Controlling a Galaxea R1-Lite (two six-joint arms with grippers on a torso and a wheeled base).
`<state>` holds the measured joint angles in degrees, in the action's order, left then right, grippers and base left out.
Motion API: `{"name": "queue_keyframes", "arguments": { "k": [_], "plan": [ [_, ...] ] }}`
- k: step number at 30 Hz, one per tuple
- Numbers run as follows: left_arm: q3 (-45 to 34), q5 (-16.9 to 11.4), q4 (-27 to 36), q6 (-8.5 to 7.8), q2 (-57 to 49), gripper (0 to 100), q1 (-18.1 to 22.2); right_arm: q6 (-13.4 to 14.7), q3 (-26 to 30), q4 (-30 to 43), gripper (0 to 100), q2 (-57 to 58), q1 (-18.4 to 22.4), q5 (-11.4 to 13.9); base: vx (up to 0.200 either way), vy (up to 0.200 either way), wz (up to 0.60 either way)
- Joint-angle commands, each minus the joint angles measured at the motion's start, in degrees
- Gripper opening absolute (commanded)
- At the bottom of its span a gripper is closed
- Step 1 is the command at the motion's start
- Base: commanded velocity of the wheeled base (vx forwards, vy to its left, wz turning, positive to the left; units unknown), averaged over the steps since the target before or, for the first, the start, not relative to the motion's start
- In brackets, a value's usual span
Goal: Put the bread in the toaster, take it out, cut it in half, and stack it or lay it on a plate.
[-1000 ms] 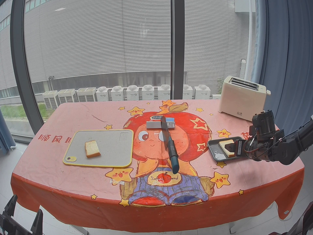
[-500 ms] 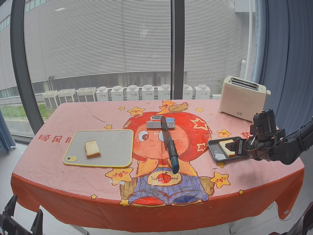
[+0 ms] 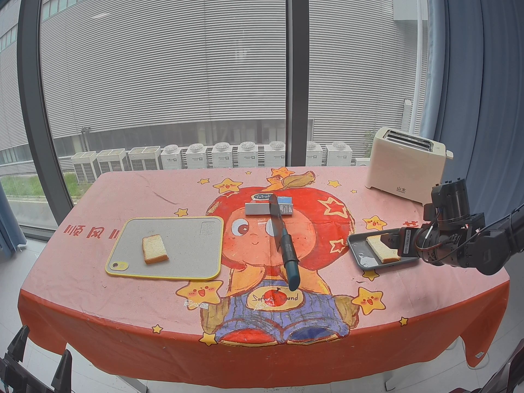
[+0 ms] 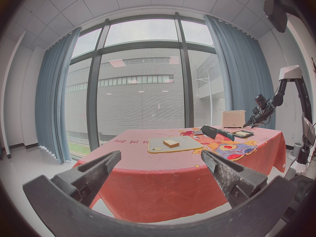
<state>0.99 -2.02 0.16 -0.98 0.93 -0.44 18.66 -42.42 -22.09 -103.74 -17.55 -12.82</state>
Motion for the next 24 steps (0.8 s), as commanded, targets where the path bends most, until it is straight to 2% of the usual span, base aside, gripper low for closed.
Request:
{"name": "queue_keyframes", "arguments": {
  "k": [1,14,17,20,24],
  "plan": [
    [-0.9,0.0,0.0,0.01,-0.9,100,0.0,-0.2,0.5,-0.1,100,2.1,0.0,0.1,0.000,0.000,0.00],
    [-0.9,0.0,0.0,0.01,-0.9,100,0.0,-6.2,3.2,-0.9,100,7.6,2.2,1.1,0.000,0.000,0.00],
    [-0.9,0.0,0.0,0.01,-0.9,100,0.0,-7.7,4.7,-4.4,100,7.7,3.0,1.3,0.000,0.000,0.00],
    [-0.9,0.0,0.0,0.01,-0.9,100,0.0,-9.3,6.4,-9.6,100,7.5,4.4,2.6,0.000,0.000,0.00],
    [-0.9,0.0,0.0,0.01,-0.9,100,0.0,-9.7,7.2,-13.0,100,7.6,5.2,3.7,0.000,0.000,0.00]
  ]
}}
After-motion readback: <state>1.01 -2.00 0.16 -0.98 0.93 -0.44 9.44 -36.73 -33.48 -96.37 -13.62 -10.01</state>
